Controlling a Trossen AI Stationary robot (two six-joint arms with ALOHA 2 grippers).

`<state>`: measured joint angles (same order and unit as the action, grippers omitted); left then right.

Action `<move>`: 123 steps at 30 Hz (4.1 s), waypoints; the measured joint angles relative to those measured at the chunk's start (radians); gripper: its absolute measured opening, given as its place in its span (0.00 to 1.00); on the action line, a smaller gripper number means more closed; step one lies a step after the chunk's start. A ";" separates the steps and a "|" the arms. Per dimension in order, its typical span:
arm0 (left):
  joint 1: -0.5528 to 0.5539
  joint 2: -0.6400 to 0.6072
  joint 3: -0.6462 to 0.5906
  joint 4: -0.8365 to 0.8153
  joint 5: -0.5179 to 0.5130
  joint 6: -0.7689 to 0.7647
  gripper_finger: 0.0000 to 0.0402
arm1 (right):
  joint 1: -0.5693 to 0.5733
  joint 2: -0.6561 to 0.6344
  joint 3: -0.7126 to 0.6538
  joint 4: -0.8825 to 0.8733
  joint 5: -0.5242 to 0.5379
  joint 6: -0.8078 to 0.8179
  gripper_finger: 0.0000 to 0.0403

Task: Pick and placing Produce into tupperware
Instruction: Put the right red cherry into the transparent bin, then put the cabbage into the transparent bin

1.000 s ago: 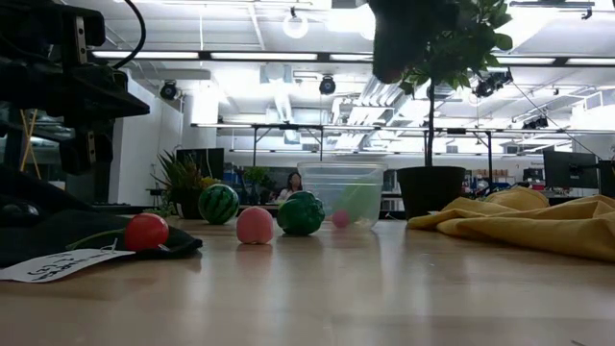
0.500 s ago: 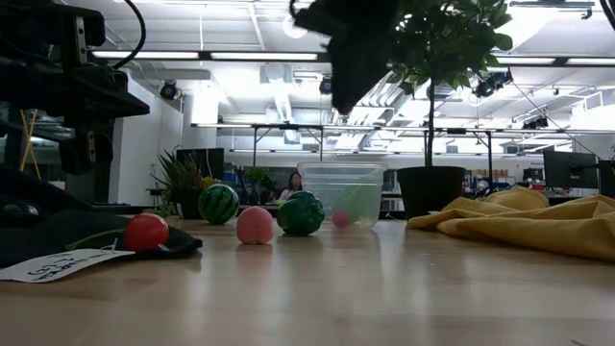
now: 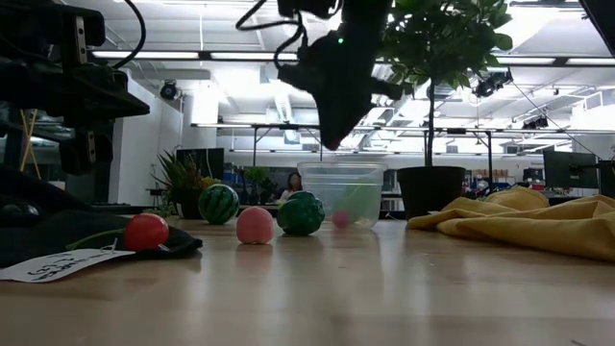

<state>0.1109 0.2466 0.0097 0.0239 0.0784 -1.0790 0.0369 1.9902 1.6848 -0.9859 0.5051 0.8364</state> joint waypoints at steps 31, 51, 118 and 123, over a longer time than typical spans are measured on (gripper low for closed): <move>0.000 0.000 0.000 0.000 0.000 0.000 0.00 | -0.049 0.047 0.000 -0.003 -0.011 -0.007 0.18; 0.000 0.000 0.000 0.000 0.000 0.000 0.00 | -0.050 0.046 0.000 -0.002 -0.023 -0.008 0.28; 0.000 0.000 0.000 0.000 0.000 0.000 0.00 | 0.317 -0.916 -0.881 0.800 -0.290 -0.324 0.28; 0.000 0.000 0.000 0.000 0.000 0.000 0.00 | 0.286 -0.963 -0.930 0.801 -0.278 -0.356 0.28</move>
<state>0.1112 0.2464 0.0097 0.0240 0.0784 -1.0790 0.3233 1.0268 0.7548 -0.1844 0.2271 0.4805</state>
